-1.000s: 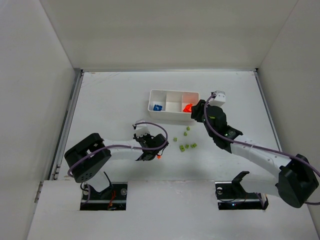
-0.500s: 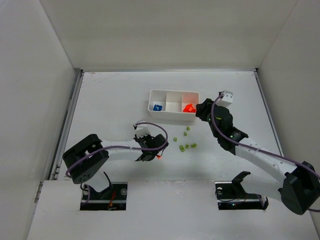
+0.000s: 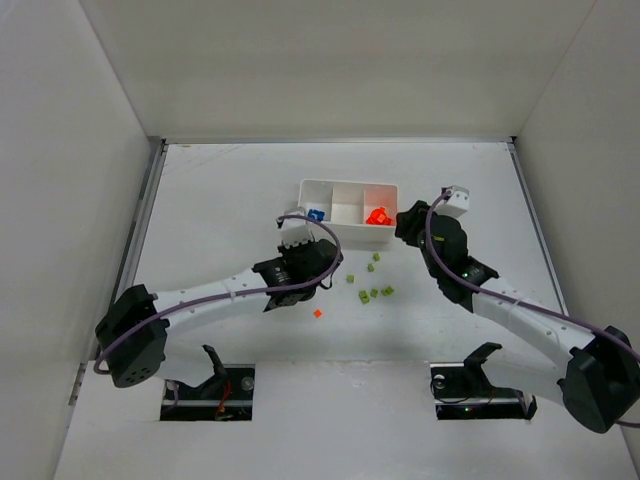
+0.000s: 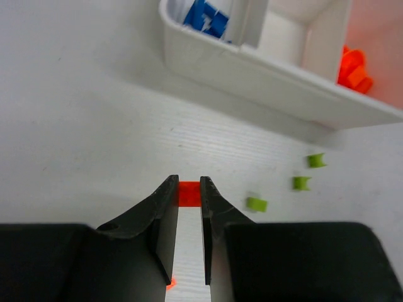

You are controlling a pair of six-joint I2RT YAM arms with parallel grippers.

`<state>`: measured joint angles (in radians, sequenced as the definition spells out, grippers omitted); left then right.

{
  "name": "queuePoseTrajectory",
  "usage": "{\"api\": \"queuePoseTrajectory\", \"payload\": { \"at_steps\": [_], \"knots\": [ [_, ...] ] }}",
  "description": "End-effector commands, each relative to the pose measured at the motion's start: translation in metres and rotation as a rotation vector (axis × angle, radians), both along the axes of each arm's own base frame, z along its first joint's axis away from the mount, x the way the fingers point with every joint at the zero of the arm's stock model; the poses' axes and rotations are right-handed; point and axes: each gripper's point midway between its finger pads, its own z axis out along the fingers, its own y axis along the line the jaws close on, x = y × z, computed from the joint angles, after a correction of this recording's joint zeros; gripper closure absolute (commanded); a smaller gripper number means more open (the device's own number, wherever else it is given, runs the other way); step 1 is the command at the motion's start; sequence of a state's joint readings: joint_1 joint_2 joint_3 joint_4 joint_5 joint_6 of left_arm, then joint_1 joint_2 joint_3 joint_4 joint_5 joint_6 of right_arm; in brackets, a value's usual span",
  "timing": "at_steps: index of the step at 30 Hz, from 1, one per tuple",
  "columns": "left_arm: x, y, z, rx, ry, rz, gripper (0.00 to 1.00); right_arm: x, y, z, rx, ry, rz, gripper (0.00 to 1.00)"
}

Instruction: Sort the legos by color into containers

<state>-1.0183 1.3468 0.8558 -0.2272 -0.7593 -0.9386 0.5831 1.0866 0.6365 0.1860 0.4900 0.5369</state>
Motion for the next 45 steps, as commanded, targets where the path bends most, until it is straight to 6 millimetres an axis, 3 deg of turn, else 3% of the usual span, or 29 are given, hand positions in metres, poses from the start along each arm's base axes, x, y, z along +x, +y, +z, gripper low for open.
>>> {"api": "queuePoseTrajectory", "payload": {
  "at_steps": [1,7,10,14,20,25,29,34,40,45],
  "knots": [
    [0.022,-0.025,0.045,-0.033,-0.094,-0.060,0.87,-0.005,-0.008,0.006,0.027,-0.016,-0.024,0.48],
    [0.066,-0.087,0.079,-0.081,-0.173,-0.164,0.87,-0.019,-0.016,-0.010,0.028,0.017,-0.028,0.48],
    [0.088,-0.117,0.079,-0.105,-0.175,-0.207,0.86,-0.029,-0.021,-0.023,0.040,0.048,-0.039,0.48],
    [0.120,-0.153,0.064,-0.131,-0.153,-0.248,0.86,-0.040,-0.019,-0.029,0.069,0.057,-0.025,0.49],
    [0.152,-0.180,0.050,-0.139,-0.140,-0.264,0.78,-0.057,-0.007,-0.033,0.096,0.059,0.033,0.49],
    [0.159,-0.186,0.049,-0.159,-0.134,-0.285,0.62,-0.072,0.013,-0.044,0.087,0.087,0.122,0.49],
    [0.153,-0.161,0.070,-0.185,-0.168,-0.262,0.54,-0.098,0.060,-0.055,0.039,0.121,0.309,0.55],
    [0.139,-0.091,0.086,-0.217,-0.216,-0.187,0.52,-0.136,0.110,-0.080,-0.048,0.178,0.498,0.56],
    [0.099,-0.006,0.079,-0.234,-0.257,-0.100,0.50,-0.172,0.169,-0.096,-0.247,0.144,0.739,0.49],
    [0.064,0.064,0.060,-0.211,-0.280,0.007,0.47,-0.171,0.200,-0.117,-0.326,0.167,0.797,0.49]
  ]
}}
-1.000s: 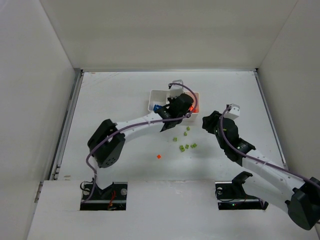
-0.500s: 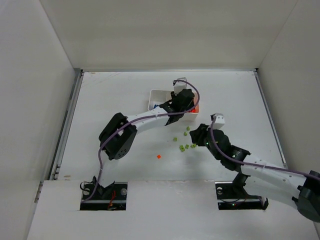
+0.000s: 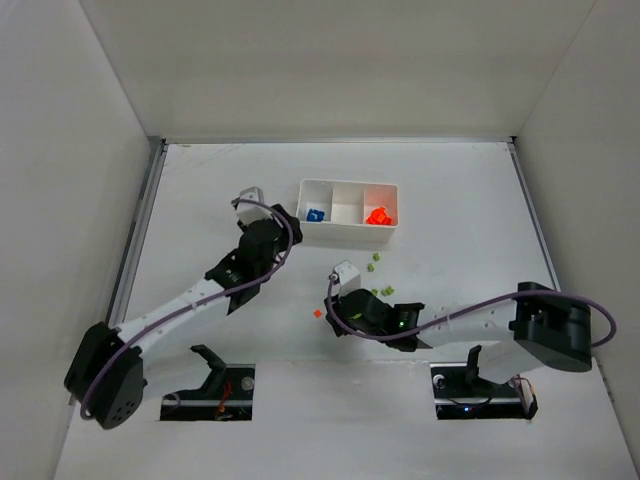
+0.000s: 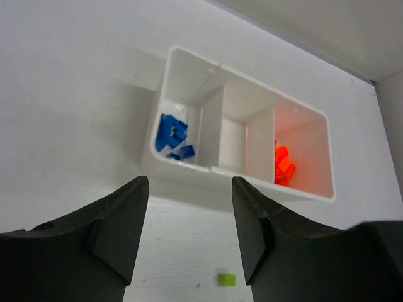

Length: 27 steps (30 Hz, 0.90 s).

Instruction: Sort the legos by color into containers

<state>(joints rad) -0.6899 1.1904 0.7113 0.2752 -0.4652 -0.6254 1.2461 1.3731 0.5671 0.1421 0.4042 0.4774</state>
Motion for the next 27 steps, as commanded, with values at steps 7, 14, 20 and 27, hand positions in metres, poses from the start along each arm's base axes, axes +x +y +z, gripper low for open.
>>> {"api": "queuePoseTrajectory", "payload": {
  "at_steps": [7,14,20,27],
  "knots": [
    [-0.042,0.079,-0.038,-0.004,0.012,0.154,0.47,0.014,0.053,-0.009,-0.030,-0.055,0.089,0.49],
    [-0.055,0.098,-0.056,0.020,0.046,0.181,0.46,0.017,0.064,-0.017,-0.051,-0.051,0.095,0.51],
    [-0.056,0.100,-0.058,0.007,0.050,0.183,0.46,0.018,0.061,-0.026,-0.079,-0.041,0.076,0.59],
    [-0.057,0.100,-0.051,0.005,0.039,0.183,0.46,0.017,0.057,-0.034,-0.083,-0.023,0.060,0.73]
  ]
}}
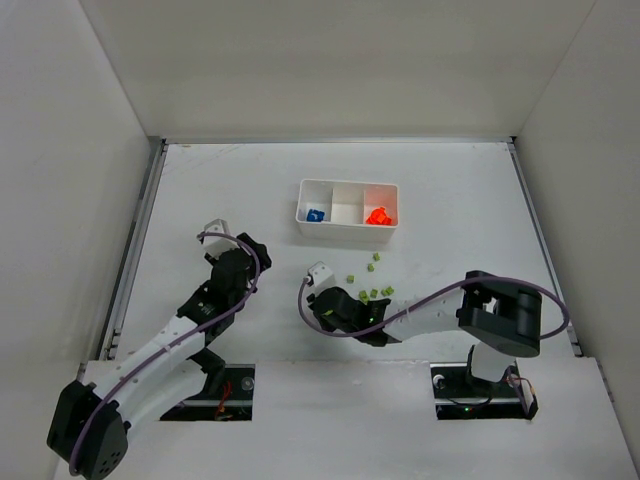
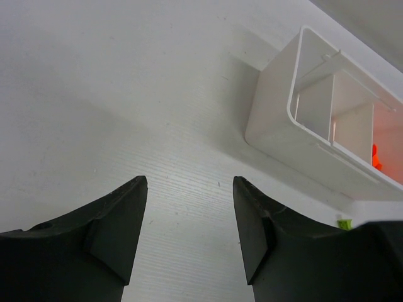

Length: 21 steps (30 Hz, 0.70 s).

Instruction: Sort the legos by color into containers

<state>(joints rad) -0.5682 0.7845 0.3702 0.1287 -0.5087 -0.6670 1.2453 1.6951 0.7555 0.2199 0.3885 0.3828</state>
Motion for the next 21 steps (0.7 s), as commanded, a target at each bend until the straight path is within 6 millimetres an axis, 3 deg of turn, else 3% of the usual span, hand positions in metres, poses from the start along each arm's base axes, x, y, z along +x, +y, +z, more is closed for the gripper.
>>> {"api": "queuePoseTrajectory", "payload": {
  "at_steps": [1,6,10,13,17,19,21],
  "knots": [
    [0.000,0.000,0.007,-0.015,-0.022,0.008,0.46,-0.001,0.006,0.002,0.027,0.001,-0.009,0.74],
    [0.000,-0.006,0.008,-0.015,-0.018,-0.008,0.46,0.005,0.000,0.026,0.092,-0.021,-0.053,0.78],
    [0.002,-0.018,0.007,-0.008,-0.005,-0.034,0.46,0.027,-0.014,0.062,0.171,-0.060,-0.124,0.78],
    [0.002,-0.043,0.008,0.003,-0.001,-0.104,0.47,0.052,-0.032,0.088,0.225,-0.094,-0.190,0.78],
    [-0.001,-0.084,0.009,0.022,-0.001,-0.215,0.47,0.095,-0.072,0.126,0.298,-0.151,-0.326,0.78],
    [-0.002,-0.095,0.006,0.050,0.005,-0.244,0.48,0.105,-0.085,0.136,0.311,-0.164,-0.353,0.76],
    [-0.004,-0.099,0.005,0.060,0.004,-0.247,0.48,0.099,-0.082,0.135,0.300,-0.155,-0.326,0.73]
  ]
}}
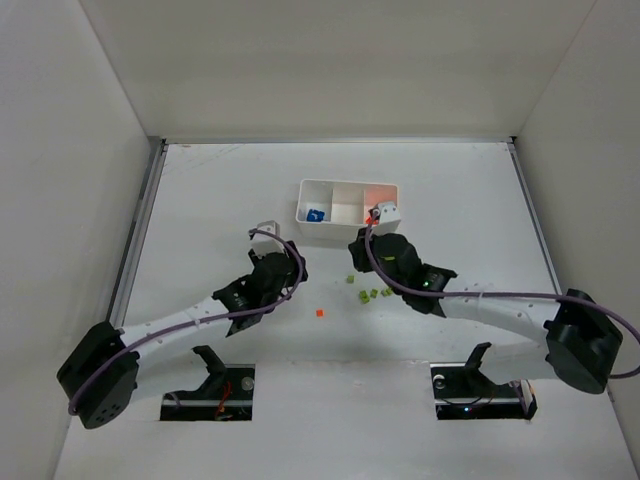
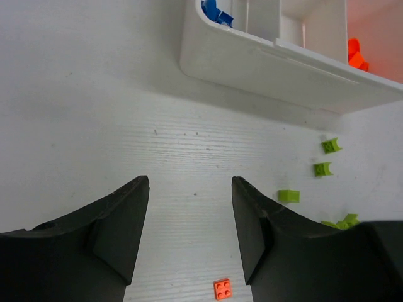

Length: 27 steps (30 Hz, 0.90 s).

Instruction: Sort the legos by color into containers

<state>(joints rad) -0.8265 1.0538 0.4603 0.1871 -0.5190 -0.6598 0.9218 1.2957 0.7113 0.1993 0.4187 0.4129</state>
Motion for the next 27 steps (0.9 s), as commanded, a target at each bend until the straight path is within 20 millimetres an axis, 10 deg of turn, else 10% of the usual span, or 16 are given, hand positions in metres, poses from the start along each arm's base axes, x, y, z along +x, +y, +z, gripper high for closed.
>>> {"api": "queuePoseTrajectory", "payload": {
  "at_steps": [1,10,17,27],
  "knots": [
    [0.010,-0.011,0.028,-0.037,-0.086,0.016,0.48,-0.018,0.011,-0.004,-0.031,0.017,0.068,0.72],
    [0.013,0.044,0.034,-0.057,-0.131,0.177,0.47,-0.106,0.066,-0.081,-0.147,0.189,0.164,0.57],
    [0.017,0.037,0.026,-0.077,-0.099,0.140,0.47,-0.104,0.075,-0.119,-0.206,0.230,0.109,0.52],
    [0.014,0.039,0.012,-0.081,-0.082,0.136,0.46,-0.102,0.082,-0.123,-0.205,0.242,0.095,0.61]
  ]
}}
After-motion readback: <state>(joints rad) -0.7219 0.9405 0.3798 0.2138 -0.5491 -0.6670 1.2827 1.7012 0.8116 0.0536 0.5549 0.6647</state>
